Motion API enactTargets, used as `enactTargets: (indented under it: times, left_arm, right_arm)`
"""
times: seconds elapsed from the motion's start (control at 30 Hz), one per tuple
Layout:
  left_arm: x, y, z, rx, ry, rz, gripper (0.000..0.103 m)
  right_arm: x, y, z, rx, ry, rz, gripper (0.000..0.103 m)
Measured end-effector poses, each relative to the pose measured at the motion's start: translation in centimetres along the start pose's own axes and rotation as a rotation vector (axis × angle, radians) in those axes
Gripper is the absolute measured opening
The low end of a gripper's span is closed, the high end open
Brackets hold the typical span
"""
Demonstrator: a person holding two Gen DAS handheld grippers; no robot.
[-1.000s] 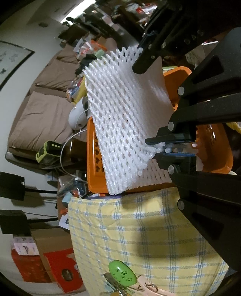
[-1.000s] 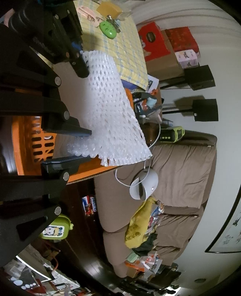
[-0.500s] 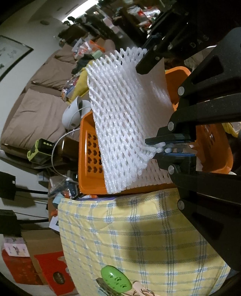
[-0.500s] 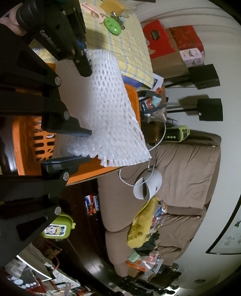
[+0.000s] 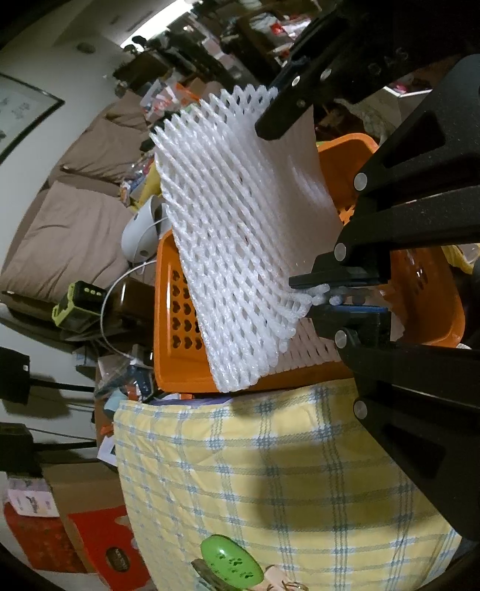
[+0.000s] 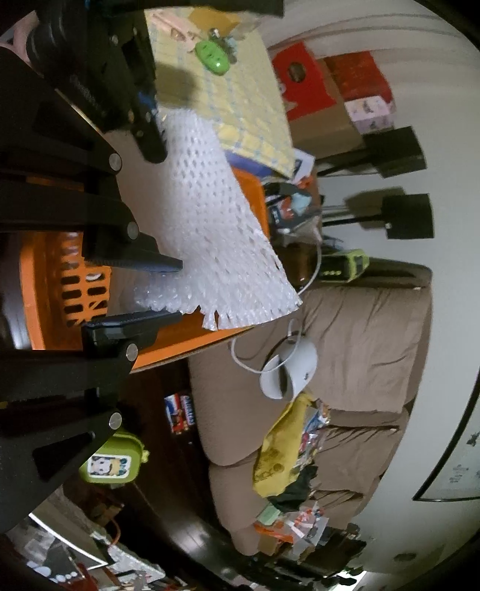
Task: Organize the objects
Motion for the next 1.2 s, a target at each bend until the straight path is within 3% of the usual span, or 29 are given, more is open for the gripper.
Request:
enactTargets:
  times: [0.53,0.83,1.2]
  left_arm:
    - [-0.5,-1.0,-0.2,0.027,-0.006,-0.025,0.007]
    - [0.2,-1.7,0.2,0.048,0.050,-0.032,0.007]
    - [0.0,-3.6,-0.6,0.079,0.044,-0.029,0.007]
  right_arm:
    - [0.1,-0.9,-0.3,0.025,0.018,-0.022,0.019]
    - [0.1,-1.6,-1.0,0.060,0.012,-0.018,0.019]
    - [-0.1,-4.6,-3.0,0.144,0.019,-0.037,0.020]
Point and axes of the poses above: each gripper's, at about its wrist camera, not at the fingertips, and y roughly against the way its jaws point, x to its left, z to its top, the point moved 6 cm from there along -y, roughly the way its jaws point, and after that the axes turned 2 degrees about x, right-handed, at the moved point
